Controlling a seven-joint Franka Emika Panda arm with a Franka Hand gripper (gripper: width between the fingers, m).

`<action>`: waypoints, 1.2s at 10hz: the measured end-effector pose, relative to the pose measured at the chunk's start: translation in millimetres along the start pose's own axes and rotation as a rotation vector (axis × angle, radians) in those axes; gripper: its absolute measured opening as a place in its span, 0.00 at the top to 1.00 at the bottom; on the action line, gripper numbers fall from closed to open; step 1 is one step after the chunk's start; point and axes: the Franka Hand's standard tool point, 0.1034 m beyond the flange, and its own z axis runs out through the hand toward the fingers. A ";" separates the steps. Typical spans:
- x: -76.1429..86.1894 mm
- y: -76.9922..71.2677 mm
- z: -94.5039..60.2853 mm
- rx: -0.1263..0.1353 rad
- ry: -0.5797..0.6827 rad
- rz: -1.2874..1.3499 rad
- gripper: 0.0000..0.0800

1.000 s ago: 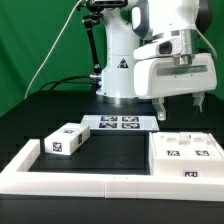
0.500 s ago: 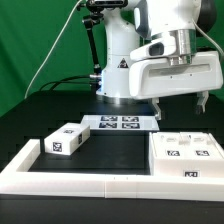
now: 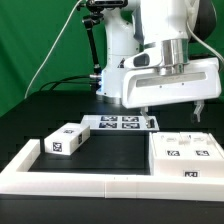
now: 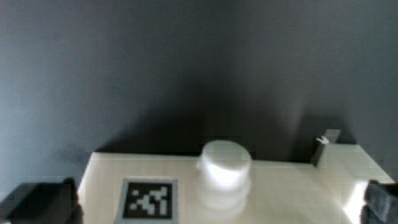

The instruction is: Assemble cabinet

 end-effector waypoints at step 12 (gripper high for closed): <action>-3.3 8.6 40.4 0.007 -0.010 0.044 0.00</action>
Offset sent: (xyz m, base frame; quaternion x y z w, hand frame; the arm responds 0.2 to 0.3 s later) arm 0.0073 -0.0021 -0.0311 -0.0076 0.0284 0.0102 0.9995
